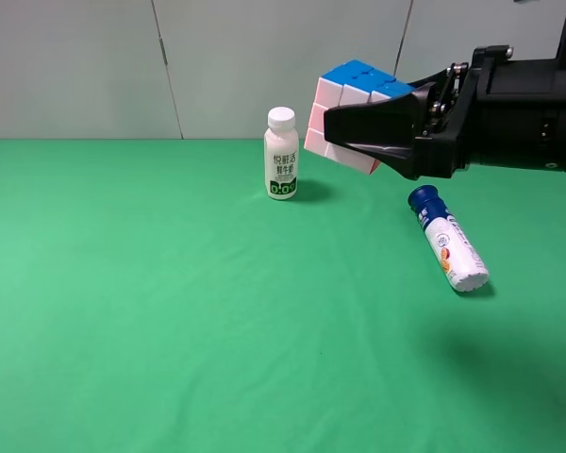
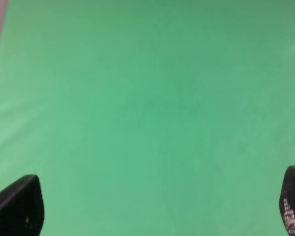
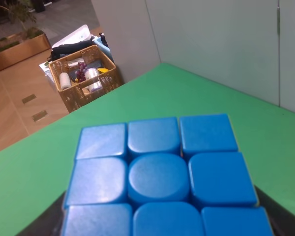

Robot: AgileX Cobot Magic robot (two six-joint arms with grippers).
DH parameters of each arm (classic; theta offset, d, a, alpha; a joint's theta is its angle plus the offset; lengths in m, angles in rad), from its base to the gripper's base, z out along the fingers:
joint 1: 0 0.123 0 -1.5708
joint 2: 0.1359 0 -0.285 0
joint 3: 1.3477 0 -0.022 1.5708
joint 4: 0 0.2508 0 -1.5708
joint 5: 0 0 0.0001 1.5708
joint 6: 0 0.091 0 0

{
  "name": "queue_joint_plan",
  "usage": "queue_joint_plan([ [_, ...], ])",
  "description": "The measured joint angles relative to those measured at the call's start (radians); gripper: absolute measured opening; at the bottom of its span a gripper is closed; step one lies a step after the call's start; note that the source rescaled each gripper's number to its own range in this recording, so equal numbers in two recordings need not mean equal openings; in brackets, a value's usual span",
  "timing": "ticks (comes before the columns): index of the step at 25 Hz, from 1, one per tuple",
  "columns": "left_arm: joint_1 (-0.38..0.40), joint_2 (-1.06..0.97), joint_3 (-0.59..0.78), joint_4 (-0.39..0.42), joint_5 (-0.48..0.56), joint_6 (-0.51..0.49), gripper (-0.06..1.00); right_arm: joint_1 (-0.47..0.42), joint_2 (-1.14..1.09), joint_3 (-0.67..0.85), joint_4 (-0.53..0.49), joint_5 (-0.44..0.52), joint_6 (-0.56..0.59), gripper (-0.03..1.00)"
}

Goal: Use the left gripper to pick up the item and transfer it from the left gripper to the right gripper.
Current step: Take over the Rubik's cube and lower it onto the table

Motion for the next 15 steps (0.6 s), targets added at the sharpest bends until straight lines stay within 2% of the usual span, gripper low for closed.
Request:
queue_joint_plan([
  [11, 0.000, -0.181, 0.199, -0.050, -0.002, 0.030, 0.90, 0.000, 0.000, 0.000, 0.000, 0.000, 0.017, 0.00],
  [15, 0.000, -0.185, 0.221, -0.066, -0.021, 0.040, 0.90, 0.000, 0.000, 0.000, 0.000, -0.004, 0.032, 0.00],
])
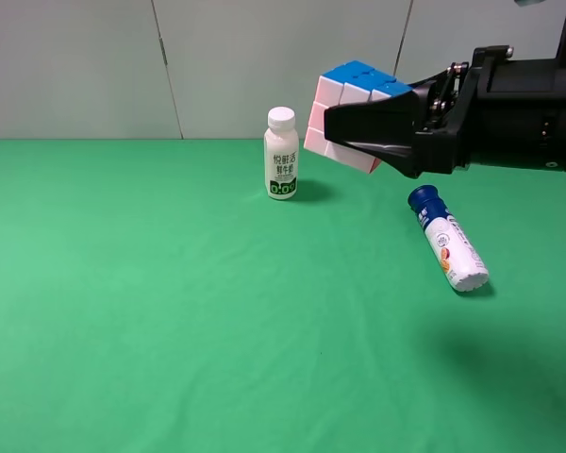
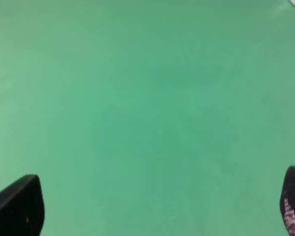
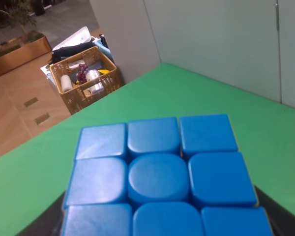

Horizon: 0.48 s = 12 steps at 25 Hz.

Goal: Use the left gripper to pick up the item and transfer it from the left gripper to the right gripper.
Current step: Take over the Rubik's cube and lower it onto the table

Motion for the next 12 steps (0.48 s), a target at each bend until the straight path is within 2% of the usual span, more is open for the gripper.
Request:
queue_joint_plan([
  [12, 0.000, 0.000, 0.000, -0.001, -0.008, 0.000, 0.90, 0.000, 0.000, 0.000, 0.001, -0.047, 0.045, 0.00],
])
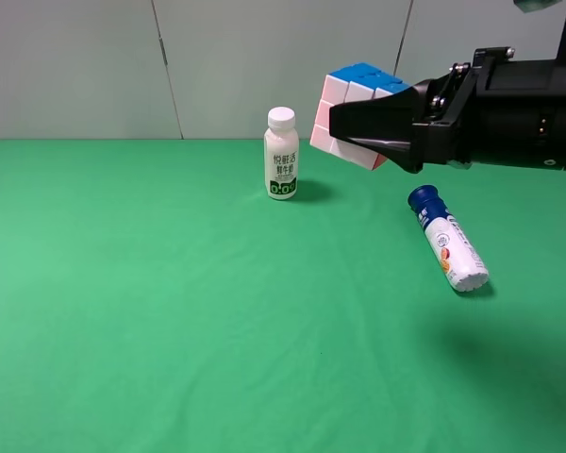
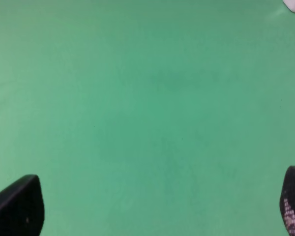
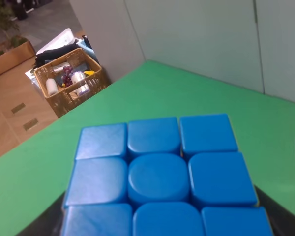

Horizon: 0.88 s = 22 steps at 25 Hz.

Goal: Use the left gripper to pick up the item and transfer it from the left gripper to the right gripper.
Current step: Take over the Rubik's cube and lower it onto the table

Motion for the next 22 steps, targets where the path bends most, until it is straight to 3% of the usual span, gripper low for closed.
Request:
queue_joint_plan([
  [5, 0.000, 0.000, 0.000, 0.000, 0.000, 0.000, 0.90, 0.000, 0.000, 0.000, -0.049, -0.062, 0.073, 0.00],
  [10, 0.000, 0.000, 0.000, 0.000, 0.000, 0.000, 0.90, 0.000, 0.000, 0.000, -0.231, -0.165, 0.253, 0.00],
  [22, 0.000, 0.000, 0.000, 0.000, 0.000, 0.000, 0.90, 0.000, 0.049, 0.000, -0.830, -0.201, 0.818, 0.00],
])
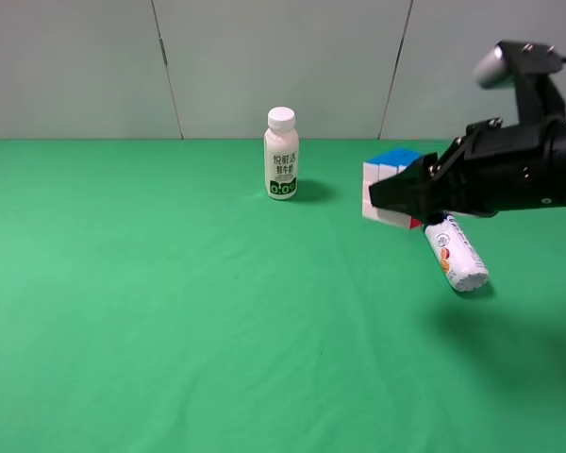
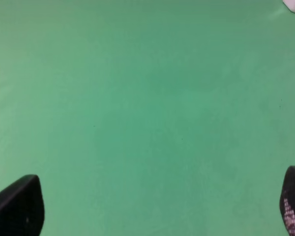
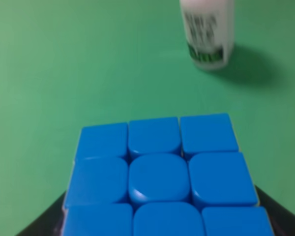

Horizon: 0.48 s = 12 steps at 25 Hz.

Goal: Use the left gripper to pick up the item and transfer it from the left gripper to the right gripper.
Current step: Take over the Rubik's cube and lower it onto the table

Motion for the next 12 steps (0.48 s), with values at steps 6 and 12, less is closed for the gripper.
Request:
queue_joint_plan([
  [6, 0.000, 0.000, 0.000, 0.000, 0.000, 0.000, 0.90, 0.000, 0.144, -0.024, -0.095, 0.074, 0.083, 0.00],
  [12, 0.000, 0.000, 0.000, 0.000, 0.000, 0.000, 0.90, 0.000, 0.290, -0.152, -0.183, 0.181, 0.159, 0.00],
])
